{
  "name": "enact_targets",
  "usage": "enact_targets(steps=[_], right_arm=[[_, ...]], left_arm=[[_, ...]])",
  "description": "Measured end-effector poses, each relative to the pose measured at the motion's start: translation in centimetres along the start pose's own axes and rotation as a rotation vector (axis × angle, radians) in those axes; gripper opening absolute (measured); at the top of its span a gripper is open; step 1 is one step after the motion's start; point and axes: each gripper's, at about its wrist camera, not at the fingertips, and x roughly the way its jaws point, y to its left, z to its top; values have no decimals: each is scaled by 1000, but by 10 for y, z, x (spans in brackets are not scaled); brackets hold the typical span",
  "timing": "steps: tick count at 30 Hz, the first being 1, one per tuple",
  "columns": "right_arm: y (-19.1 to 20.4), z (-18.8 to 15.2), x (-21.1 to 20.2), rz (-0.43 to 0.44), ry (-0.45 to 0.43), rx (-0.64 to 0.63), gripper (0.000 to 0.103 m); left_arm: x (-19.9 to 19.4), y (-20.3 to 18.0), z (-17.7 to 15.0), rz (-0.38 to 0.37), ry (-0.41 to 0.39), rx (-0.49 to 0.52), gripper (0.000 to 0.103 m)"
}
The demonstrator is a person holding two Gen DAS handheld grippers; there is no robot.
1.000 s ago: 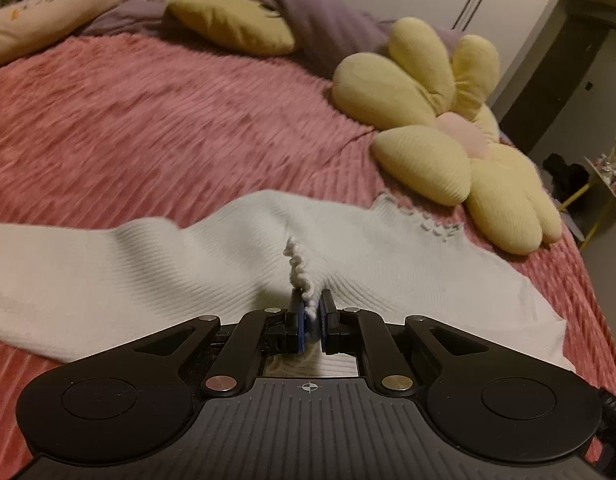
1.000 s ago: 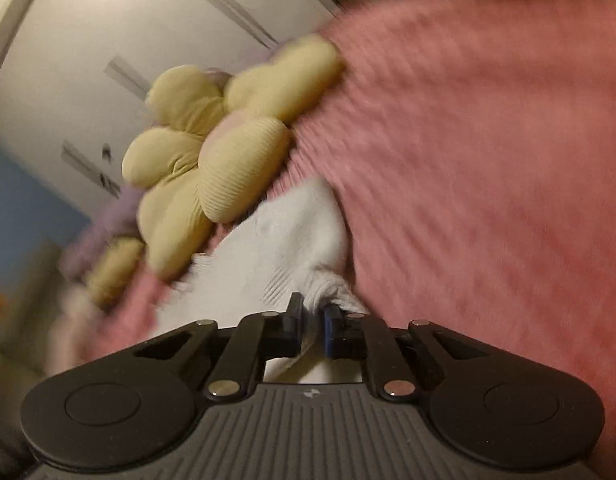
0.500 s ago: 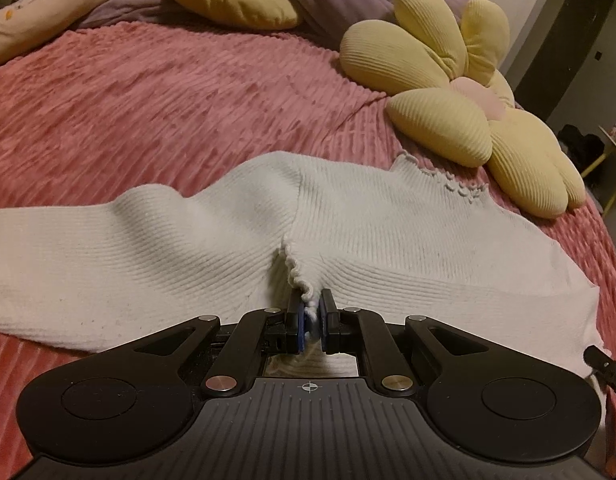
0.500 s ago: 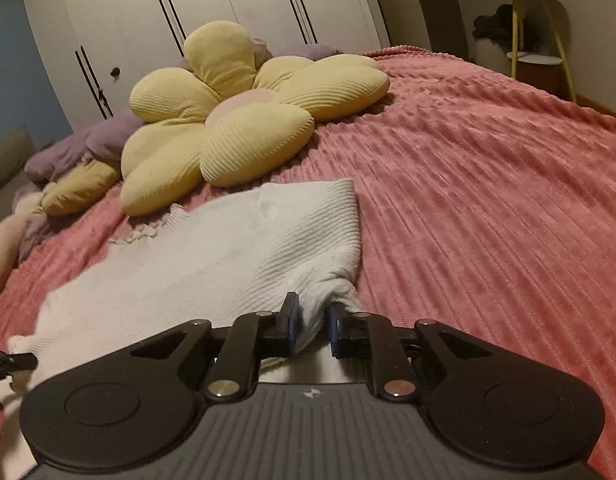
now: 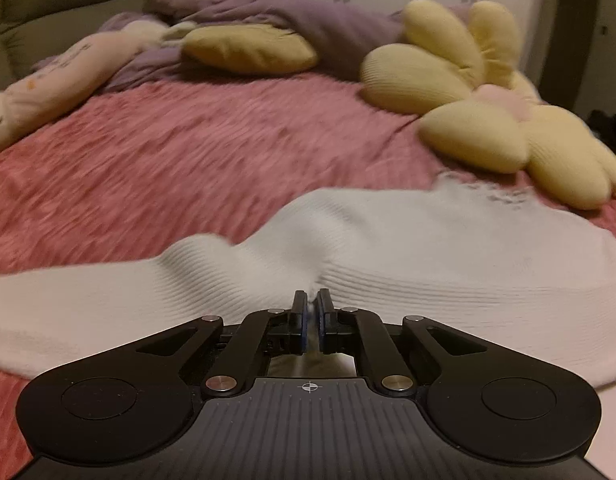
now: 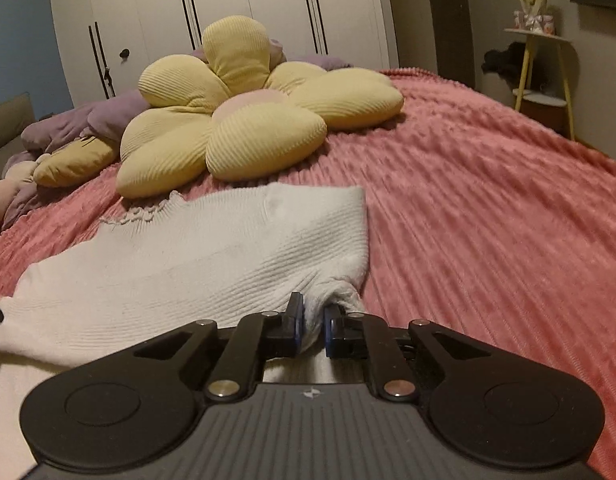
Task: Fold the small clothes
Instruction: 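Fold the sleeve across the body with the right gripper while the left holds the edge, then release, then grasp the other sleeve cuff with the left gripper and lift it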
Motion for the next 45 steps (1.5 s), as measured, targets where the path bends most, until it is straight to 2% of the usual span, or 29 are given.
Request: enact_targets(steps=[3, 6, 10, 11, 13, 15, 19, 22, 25, 29, 32, 35, 38, 39, 41, 43, 45], right_arm=[[1, -2, 1, -3, 3, -14, 9], [7, -6, 3, -27, 1, -47, 9], [13, -10, 7, -49, -6, -87, 10], [12, -10, 7, -47, -4, -85, 10], [10, -8, 5, -34, 0, -72, 12], [7, -6, -1, -20, 12, -43, 15], [3, -8, -24, -29, 1, 27, 19], [9, -9, -36, -48, -20, 24, 20], [22, -4, -30, -43, -28, -44, 20], [39, -3, 0, -51, -7, -197, 20], [42, 1, 15, -56, 2, -231, 19], [47, 1, 22, -72, -7, -261, 19], [49, -3, 23, -82, -17, -278, 20], [49, -3, 22, -83, -14, -281, 21], [49, -3, 18, -73, 1, -284, 26], [47, -5, 8, -46, 36, -277, 44], [42, -11, -6, -34, 57, -234, 57]], left_arm=[[7, 14, -2, 2, 19, -65, 6], [13, 21, -8, 21, 58, -72, 6], [-4, 26, -7, -14, 51, -120, 6], [-10, 25, -7, -30, 42, -124, 11], [-22, 20, -7, -45, 26, -111, 22], [-31, 12, -8, -56, 9, -81, 26], [-30, -8, -10, -61, 18, 8, 27], [-20, -17, -13, -46, 32, 39, 26], [-11, -19, -16, -33, 40, 36, 26], [-1, -20, -17, -12, 43, 50, 28], [7, -19, -16, 7, 34, 68, 29], [11, -19, -15, 25, 30, 53, 35], [3, -9, -15, 23, 27, -19, 50], [-2, 2, -16, 12, 36, -74, 61], [-15, 28, -20, -21, 42, -178, 63], [-31, 59, -26, -35, 39, -257, 64], [-47, 98, -33, -10, 16, -331, 64]])
